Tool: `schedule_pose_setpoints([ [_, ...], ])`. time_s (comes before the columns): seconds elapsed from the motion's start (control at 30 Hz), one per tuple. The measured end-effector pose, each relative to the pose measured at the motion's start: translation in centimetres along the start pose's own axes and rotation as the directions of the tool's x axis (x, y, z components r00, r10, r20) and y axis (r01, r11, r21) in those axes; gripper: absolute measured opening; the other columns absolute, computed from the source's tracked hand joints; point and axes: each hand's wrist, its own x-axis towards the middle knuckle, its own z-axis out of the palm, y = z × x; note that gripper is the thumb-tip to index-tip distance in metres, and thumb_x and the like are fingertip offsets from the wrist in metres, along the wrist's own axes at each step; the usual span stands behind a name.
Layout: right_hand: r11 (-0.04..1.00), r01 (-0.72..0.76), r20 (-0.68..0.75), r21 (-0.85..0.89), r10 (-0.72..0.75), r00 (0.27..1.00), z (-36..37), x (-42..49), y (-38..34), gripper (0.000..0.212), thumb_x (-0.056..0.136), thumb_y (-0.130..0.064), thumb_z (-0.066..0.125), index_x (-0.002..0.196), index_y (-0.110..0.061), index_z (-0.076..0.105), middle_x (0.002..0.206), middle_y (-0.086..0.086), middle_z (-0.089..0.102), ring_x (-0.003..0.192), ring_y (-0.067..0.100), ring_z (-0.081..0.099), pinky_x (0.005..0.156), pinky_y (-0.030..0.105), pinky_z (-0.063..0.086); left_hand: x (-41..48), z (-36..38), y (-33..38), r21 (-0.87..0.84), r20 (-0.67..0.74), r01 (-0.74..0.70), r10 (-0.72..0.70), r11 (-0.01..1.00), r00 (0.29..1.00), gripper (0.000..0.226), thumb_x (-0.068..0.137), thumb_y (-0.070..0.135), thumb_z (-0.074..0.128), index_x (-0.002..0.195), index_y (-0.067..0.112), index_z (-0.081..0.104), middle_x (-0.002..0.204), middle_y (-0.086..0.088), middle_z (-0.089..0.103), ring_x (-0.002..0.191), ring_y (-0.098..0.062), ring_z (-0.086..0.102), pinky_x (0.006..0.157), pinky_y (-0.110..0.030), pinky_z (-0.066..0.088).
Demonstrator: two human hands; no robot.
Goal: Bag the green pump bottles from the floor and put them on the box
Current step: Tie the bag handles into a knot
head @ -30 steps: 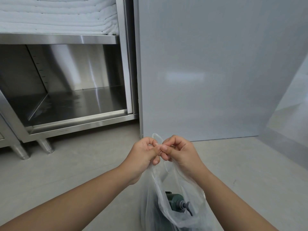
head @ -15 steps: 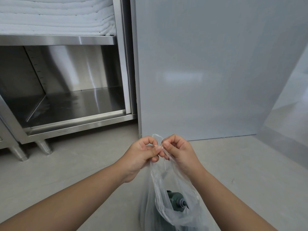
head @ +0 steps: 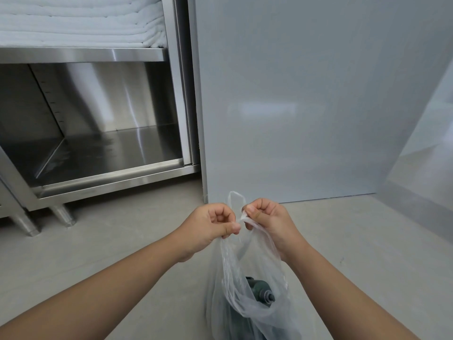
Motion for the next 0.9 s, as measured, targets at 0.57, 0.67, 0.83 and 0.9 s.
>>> schedule_pose_setpoints([
  [0.57, 1.000, 0.003, 0.039, 0.015, -0.003, 0.999, -0.6, 0.2, 0.0, 0.020, 0.085, 0.002, 0.053, 0.067, -0.005, 0.056, 0.055, 0.001, 0.062, 0.047, 0.010, 0.055, 0.049, 0.019, 0.047, 0.7, 0.9, -0.7, 0.092, -0.150, 0.004, 0.010, 0.996, 0.989, 0.021, 0.076, -0.001, 0.069, 0.074, 0.011, 0.051, 0.061, 0.002, 0.057, 0.050, -0.006, 0.053, 0.056, -0.019, 0.045],
  [0.67, 1.000, 0.007, 0.061, -0.004, -0.007, 0.998, -0.7, 0.3, 0.2, 0.017, 0.083, -0.002, 0.059, 0.066, -0.006, 0.057, 0.057, 0.001, 0.061, 0.049, 0.011, 0.053, 0.051, 0.019, 0.043, 0.9, 1.1, -0.9, 0.230, -0.201, -0.003, 0.051, 0.973, 0.978, 0.020, 0.075, 0.008, 0.070, 0.074, 0.017, 0.053, 0.066, 0.003, 0.057, 0.055, -0.012, 0.053, 0.057, -0.025, 0.044],
  [0.83, 0.999, 0.018, 0.094, -0.034, -0.014, 0.995, -0.8, 0.4, 0.4, 0.012, 0.072, -0.012, 0.061, 0.059, -0.014, 0.061, 0.059, 0.000, 0.061, 0.054, 0.013, 0.049, 0.055, 0.023, 0.035, 0.8, 1.3, -1.2, 0.363, -0.228, -0.021, 0.111, 0.932, 0.967, 0.011, 0.080, 0.016, 0.065, 0.070, 0.019, 0.060, 0.065, 0.005, 0.058, 0.058, -0.009, 0.052, 0.058, -0.022, 0.044],
  [0.9, 0.999, 0.024, 0.112, -0.035, -0.020, 0.993, -0.8, 0.3, 0.3, 0.016, 0.072, -0.011, 0.060, 0.058, -0.017, 0.062, 0.059, -0.001, 0.062, 0.054, 0.012, 0.050, 0.056, 0.023, 0.036, 0.9, 1.4, -1.2, 0.381, -0.208, -0.012, 0.098, 0.924, 0.973, 0.013, 0.083, 0.017, 0.061, 0.071, 0.020, 0.062, 0.066, 0.004, 0.060, 0.058, -0.008, 0.054, 0.060, -0.025, 0.047],
])
